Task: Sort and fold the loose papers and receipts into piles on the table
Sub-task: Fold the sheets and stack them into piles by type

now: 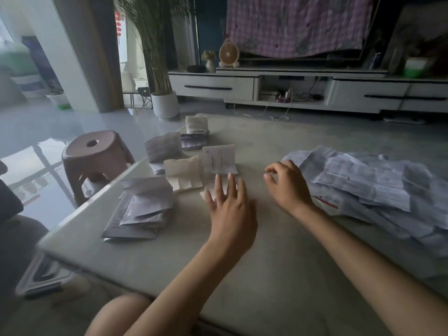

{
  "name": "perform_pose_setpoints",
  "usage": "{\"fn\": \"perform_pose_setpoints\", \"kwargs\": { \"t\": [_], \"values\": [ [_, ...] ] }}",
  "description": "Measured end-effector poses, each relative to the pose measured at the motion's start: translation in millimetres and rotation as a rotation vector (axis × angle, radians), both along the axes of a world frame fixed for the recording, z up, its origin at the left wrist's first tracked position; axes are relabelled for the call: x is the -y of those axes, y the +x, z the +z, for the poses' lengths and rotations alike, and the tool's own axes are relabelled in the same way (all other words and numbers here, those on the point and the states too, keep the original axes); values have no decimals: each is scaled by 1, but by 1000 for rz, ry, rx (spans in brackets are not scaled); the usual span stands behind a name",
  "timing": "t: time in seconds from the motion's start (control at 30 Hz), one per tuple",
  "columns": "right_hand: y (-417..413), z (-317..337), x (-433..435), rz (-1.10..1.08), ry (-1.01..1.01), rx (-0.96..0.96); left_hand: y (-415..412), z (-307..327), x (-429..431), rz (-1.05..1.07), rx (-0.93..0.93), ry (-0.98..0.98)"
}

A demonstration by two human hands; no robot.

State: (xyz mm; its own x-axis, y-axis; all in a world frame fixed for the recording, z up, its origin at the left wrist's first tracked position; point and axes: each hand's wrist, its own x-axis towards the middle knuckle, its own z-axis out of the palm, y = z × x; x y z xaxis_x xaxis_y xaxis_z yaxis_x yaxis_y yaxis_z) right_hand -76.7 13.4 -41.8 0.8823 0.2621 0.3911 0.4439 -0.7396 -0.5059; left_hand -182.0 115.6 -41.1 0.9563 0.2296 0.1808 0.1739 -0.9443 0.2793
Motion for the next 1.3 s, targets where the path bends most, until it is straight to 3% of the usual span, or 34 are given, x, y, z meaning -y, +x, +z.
{"fn": "perform_pose_setpoints", "kwargs": {
  "t": [0.13,0.23,0.33,0.43,0.53,0.67,0.8,0.97,1.3],
  "values": [
    [14,6,49,-25,-282,-26,27,5,24,-217,139,-55],
    [19,-2,57,2,-522,-154,36,2,37,-307,233,-145],
    [23,-7,58,13,-510,-260,39,-7,39,-375,277,-157],
    [28,-3,64,8,-442,-197,40,-8,35,-369,333,-207],
    [27,17,67,67,-247,-161,40,1,34,-308,373,-367],
    [12,72,75,139,165,-180,38,8,39,-260,325,-755],
    [0,129,85,196,567,-223,37,28,66,-315,207,-817],
    [-8,191,100,290,985,-454,44,78,128,-400,201,-881],
    [-36,235,148,472,1361,-396,58,123,157,-279,407,-974]
  ]
}}
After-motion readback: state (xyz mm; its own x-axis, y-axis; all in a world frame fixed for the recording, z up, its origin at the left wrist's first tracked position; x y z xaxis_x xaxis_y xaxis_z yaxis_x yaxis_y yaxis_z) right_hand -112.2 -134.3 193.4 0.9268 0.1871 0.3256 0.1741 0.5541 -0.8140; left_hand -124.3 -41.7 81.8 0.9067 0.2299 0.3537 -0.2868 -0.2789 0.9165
